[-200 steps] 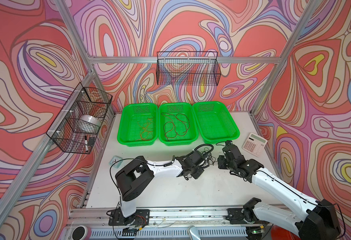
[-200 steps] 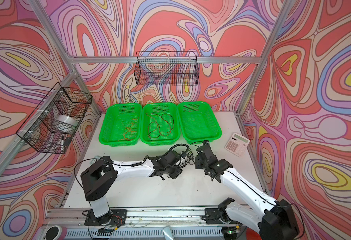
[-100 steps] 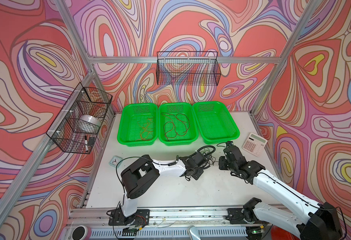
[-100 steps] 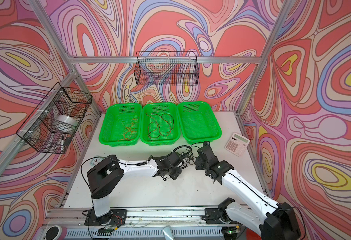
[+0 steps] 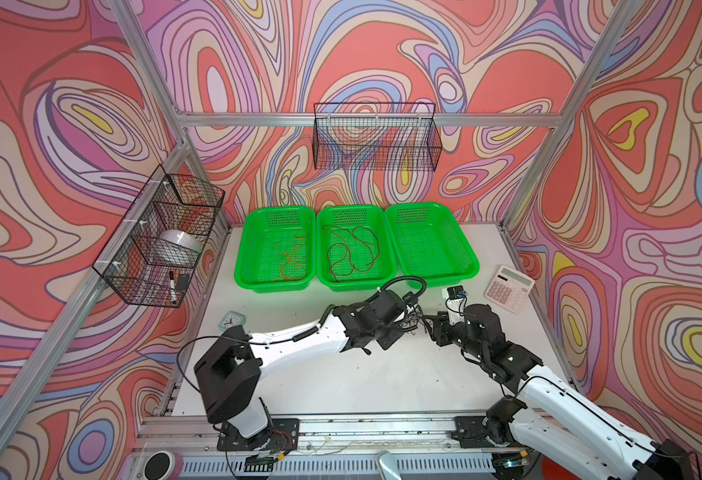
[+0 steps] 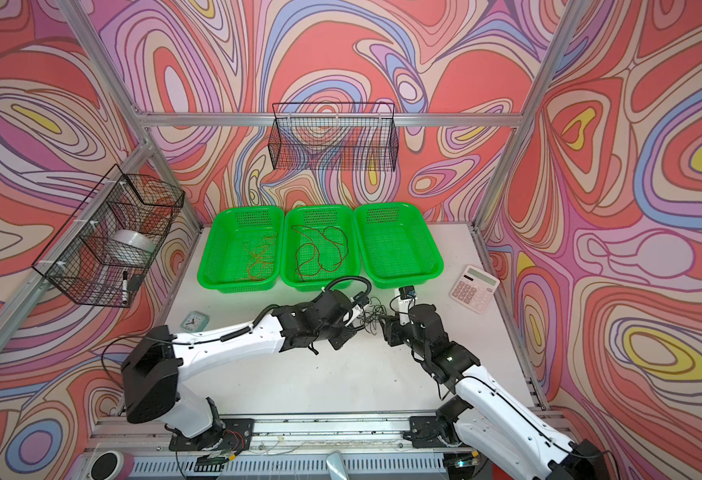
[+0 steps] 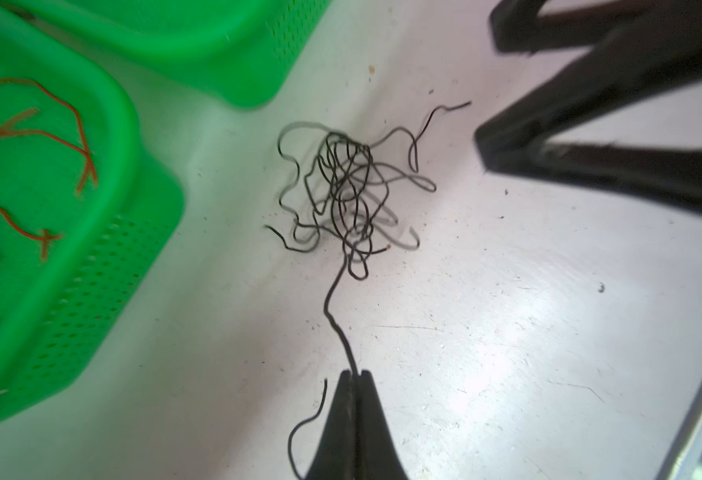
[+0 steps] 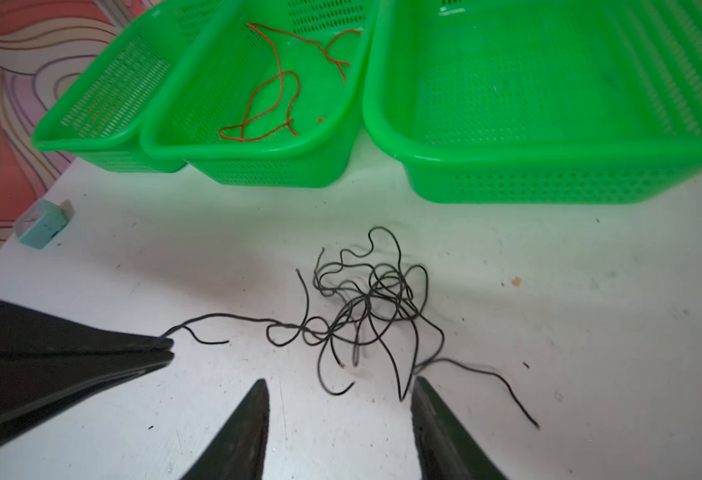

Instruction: Untangle the cables

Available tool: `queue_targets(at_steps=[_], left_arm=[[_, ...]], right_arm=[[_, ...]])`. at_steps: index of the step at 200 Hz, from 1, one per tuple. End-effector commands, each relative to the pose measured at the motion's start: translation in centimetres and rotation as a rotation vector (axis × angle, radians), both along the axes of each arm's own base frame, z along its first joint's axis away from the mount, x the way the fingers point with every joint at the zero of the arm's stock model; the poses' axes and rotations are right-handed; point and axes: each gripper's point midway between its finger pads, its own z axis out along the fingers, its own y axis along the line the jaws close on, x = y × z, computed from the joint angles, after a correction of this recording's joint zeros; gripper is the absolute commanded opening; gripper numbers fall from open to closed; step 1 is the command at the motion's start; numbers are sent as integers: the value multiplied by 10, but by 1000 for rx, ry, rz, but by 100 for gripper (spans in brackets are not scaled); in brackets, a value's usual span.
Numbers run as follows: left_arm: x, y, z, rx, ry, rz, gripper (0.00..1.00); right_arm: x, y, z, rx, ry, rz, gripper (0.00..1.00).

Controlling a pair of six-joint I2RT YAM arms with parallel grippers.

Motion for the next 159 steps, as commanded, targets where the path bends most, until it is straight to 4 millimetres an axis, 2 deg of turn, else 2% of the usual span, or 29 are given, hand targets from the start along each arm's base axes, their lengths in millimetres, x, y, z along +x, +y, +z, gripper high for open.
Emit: queue_targets(at_steps=[1, 22, 38, 66, 82, 120, 140, 159], left_arm=[[-5, 5, 45, 8, -95, -85, 0], [-5, 1, 82, -33, -148, -122, 0], [-4, 1, 103, -40, -185, -139, 0], [-2, 3, 128, -33, -240, -156, 0], [0, 3, 144, -38, -278, -159, 0], [1, -1, 190, -94, -363, -188, 0], [3, -2, 217, -123, -418, -192, 0], [4, -3, 245, -146, -470, -197, 0]], right_arm=[[2, 24, 28, 50, -153, 143, 63], [6, 40, 36, 75, -184, 215, 64], [10, 52, 47, 112, -216, 260, 64], [15, 71, 69, 178, -272, 337, 63], [19, 78, 74, 201, -273, 359, 61], [47, 80, 56, 184, -182, 268, 51], [55, 85, 46, 215, -146, 250, 46], [63, 83, 30, 224, -103, 202, 36]])
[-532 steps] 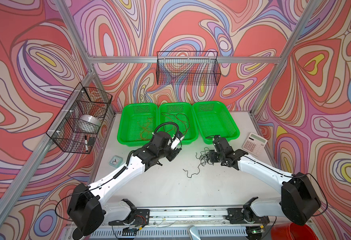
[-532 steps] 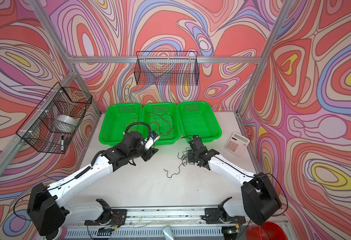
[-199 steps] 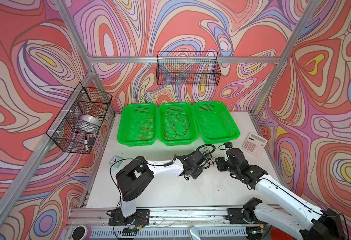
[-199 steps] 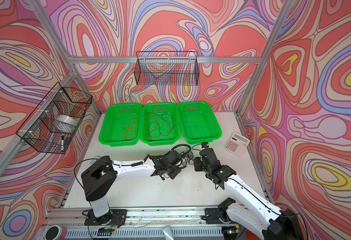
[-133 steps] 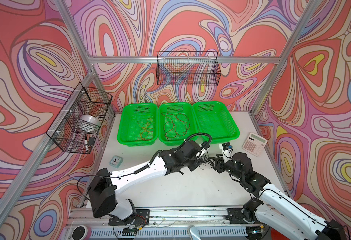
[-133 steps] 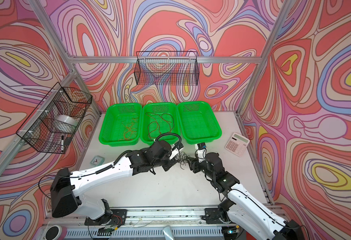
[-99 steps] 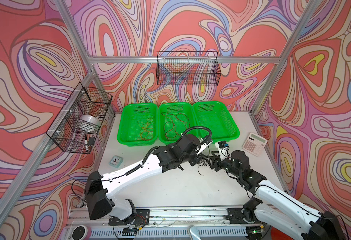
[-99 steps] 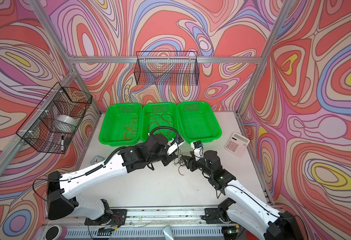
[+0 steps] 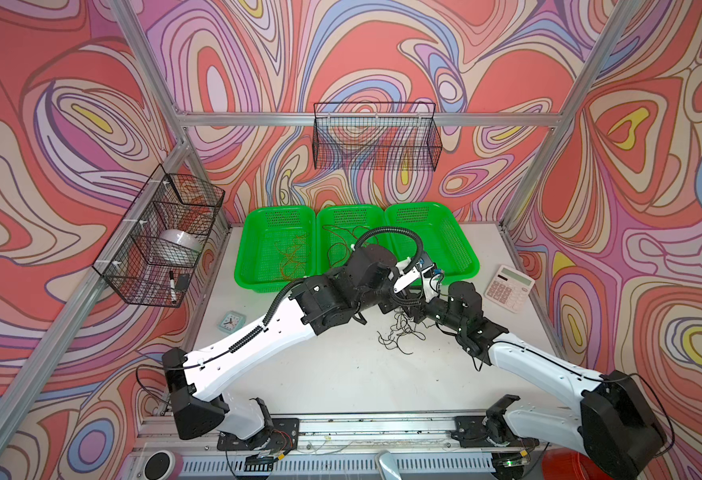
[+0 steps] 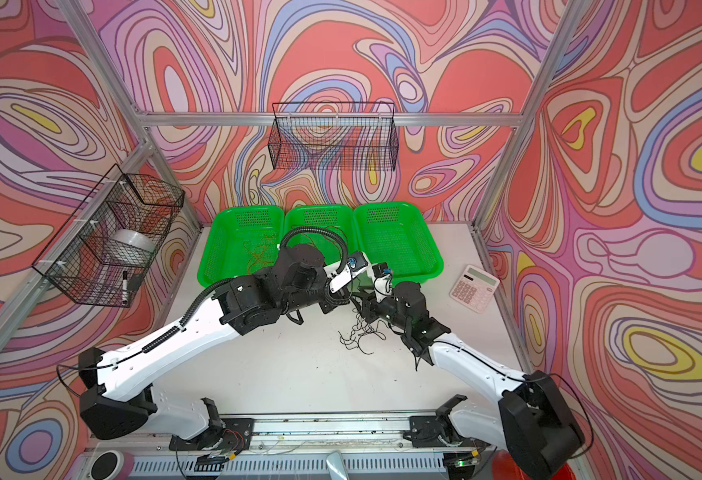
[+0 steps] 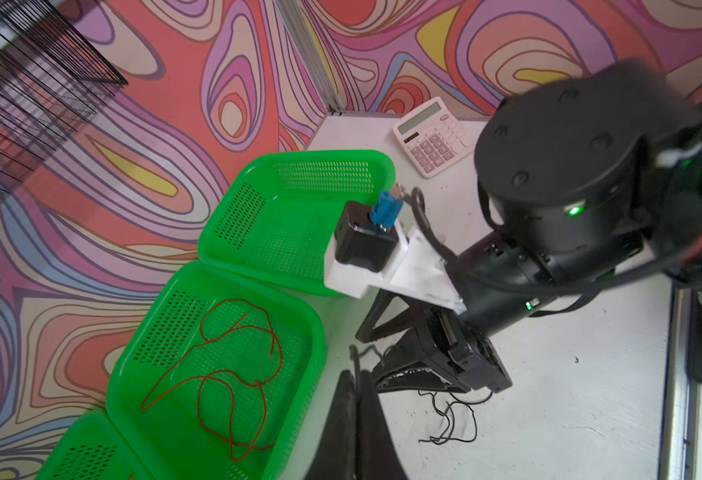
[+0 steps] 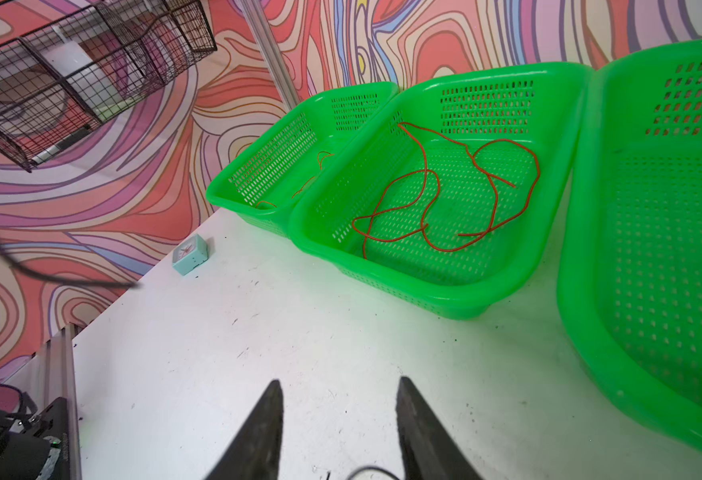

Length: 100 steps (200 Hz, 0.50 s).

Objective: Untangle the cables
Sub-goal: 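Lift the black wire high with the left gripper while the right pins the pile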

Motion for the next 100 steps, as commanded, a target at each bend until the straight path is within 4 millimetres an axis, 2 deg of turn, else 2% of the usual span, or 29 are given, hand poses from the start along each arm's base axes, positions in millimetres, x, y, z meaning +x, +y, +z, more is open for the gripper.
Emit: queue_targets(at_steps=[1, 39, 74, 100], left_arm=[[-2, 3, 39, -16, -89, -20, 0], [4, 4, 93, -46, -201, -18, 0], [19, 14, 138, -82, -270, 25, 0], [28, 29, 176, -146, -319, 62, 0]], right_arm=[[11, 0, -6, 36, 32, -56, 36], [20, -6, -49, -12, 159, -127, 20], [18, -14, -90, -36, 266, -186, 16], [17, -17, -114, -64, 319, -210, 15]])
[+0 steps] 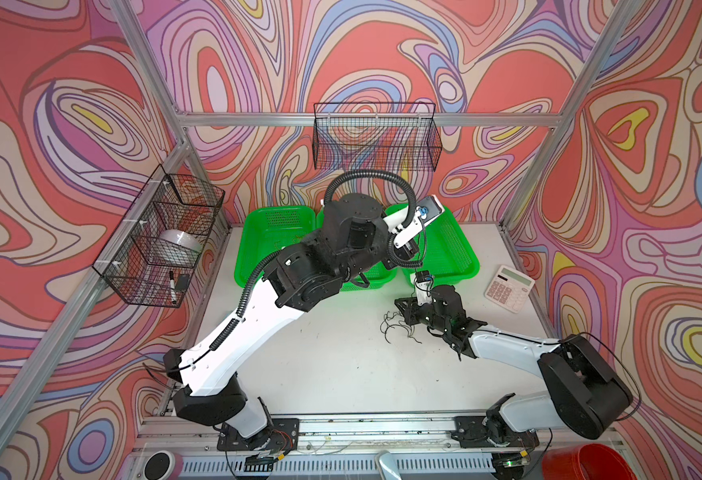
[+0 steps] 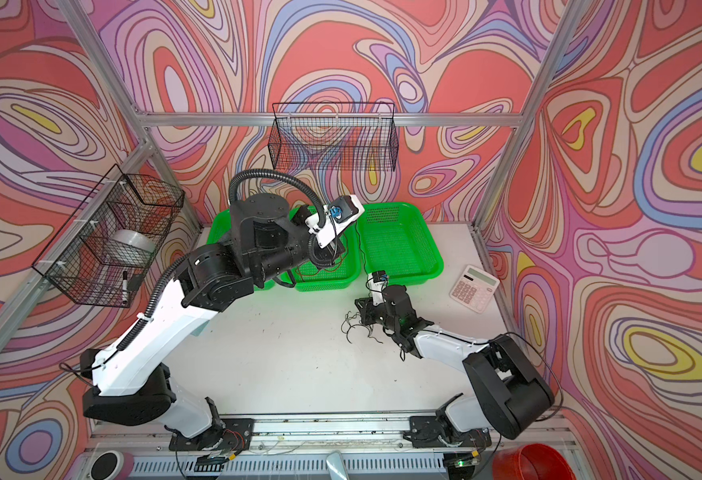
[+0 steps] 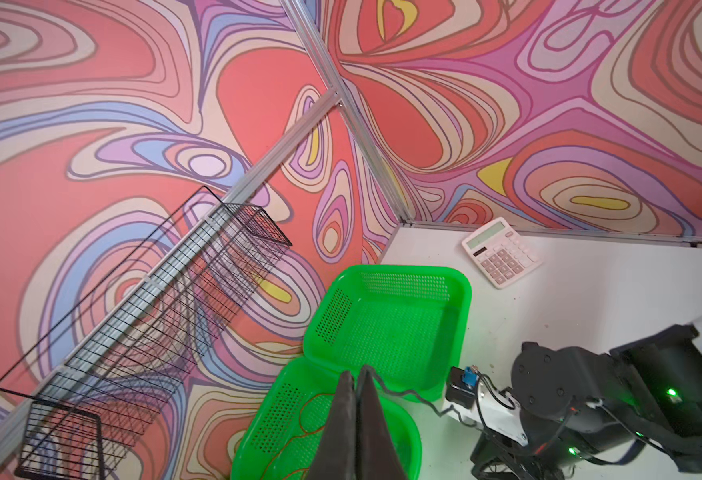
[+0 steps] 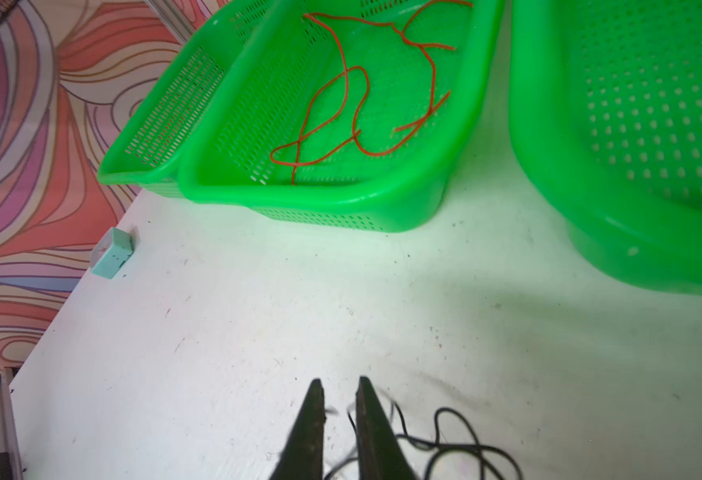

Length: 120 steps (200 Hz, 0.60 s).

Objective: Untangle the cables
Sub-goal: 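Lift the black wire high with the left gripper while the right pins the pile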

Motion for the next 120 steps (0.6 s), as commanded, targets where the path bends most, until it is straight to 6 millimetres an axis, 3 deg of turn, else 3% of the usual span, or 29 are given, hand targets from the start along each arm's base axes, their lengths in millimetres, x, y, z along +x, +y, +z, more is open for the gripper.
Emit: queue_targets(at_steps=[1, 32, 63, 91, 120], left_arm=[[8, 19, 24, -8, -43, 38, 0], [13, 38, 65, -98, -99, 62, 0], [14, 50, 81, -123, -143, 86, 0], [18, 53, 71, -97, -122, 104, 0], [23, 55, 61, -79, -112, 118, 0]], right_arm=[[-2, -6, -23, -18, 55, -46, 15], [-4, -12, -45, -55, 97, -71, 15], [-7, -15, -51, -80, 100, -69, 20], [-6, -22, -15, -105, -10, -65, 46], [-15, -20, 39, -102, -199, 7, 61]])
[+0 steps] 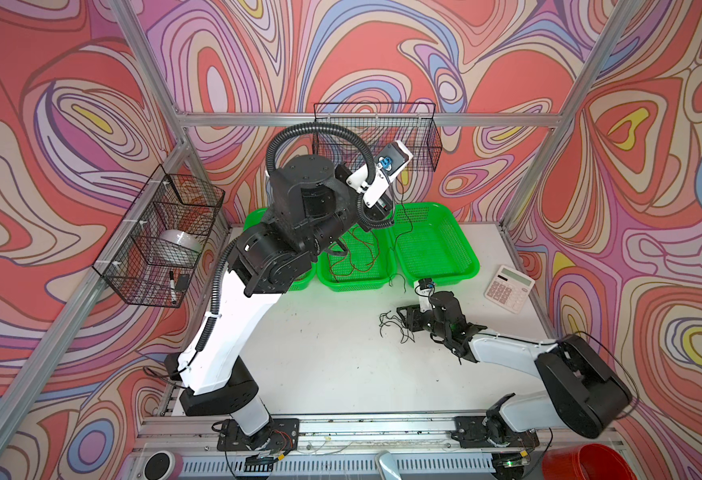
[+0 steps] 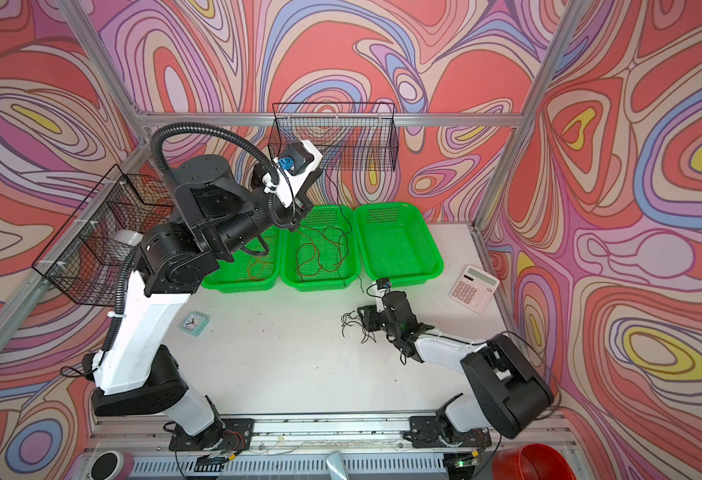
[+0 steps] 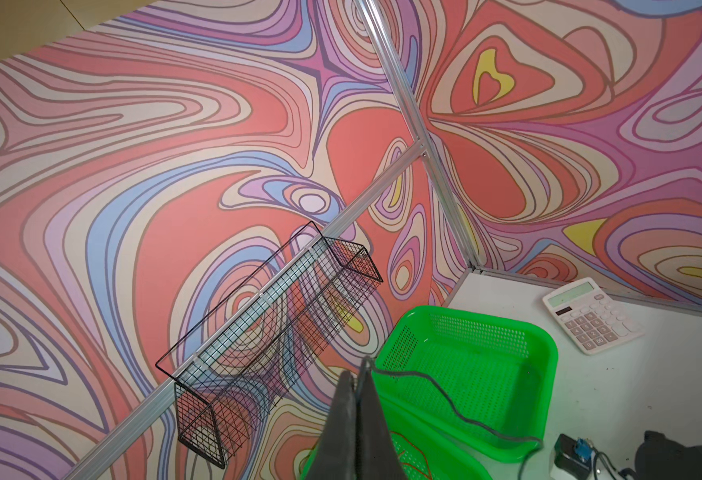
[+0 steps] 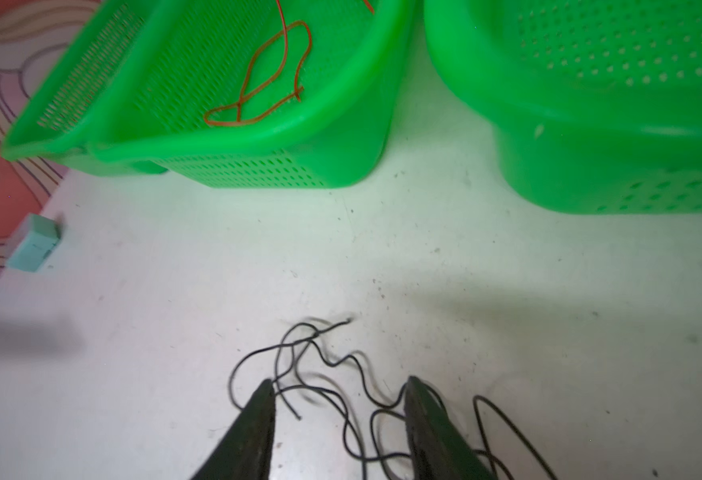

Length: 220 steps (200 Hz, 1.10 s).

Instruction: Untangle the cables

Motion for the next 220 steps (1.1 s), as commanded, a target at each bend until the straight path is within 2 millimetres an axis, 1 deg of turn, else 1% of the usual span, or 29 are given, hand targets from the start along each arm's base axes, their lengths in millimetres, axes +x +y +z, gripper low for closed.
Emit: queue_targets(at_steps=[1, 11, 22, 38, 62, 94, 115, 138, 159, 182, 197, 220], left_arm=[[2, 7, -6, 24, 1, 17, 0], [1, 7, -6, 21, 3, 13, 0], [1, 6, -6, 20, 5, 9, 0], [2, 5, -7, 22, 6, 8, 0], [3, 3, -8, 22, 6, 5, 0], [3, 0, -15, 33, 26, -5, 0], [3, -2, -18, 31, 38, -13, 0], [3, -6, -21, 28, 47, -26, 0], [4, -9, -25, 29, 64, -36, 0], [3, -13, -29, 27, 78, -49, 0], [3, -14, -31, 25, 84, -54, 0], [2, -16, -34, 27, 95, -66, 0]], right_arm=[[-7, -1, 39, -34, -161, 65, 62], [-11, 2, 54, -23, -211, 96, 65], [-15, 6, 67, -16, -250, 132, 66], [-14, 9, 75, -18, -267, 154, 67], [-16, 25, 89, 13, -298, 236, 67], [-22, 41, 125, 104, -411, 303, 67], [-18, 42, 147, 111, -473, 284, 68], [-13, 39, 172, 126, -540, 248, 68], [-15, 38, 194, 143, -606, 244, 69], [-17, 43, 210, 167, -640, 275, 69], [-13, 44, 219, 174, -650, 266, 69], [-1, 44, 227, 158, -671, 234, 69]])
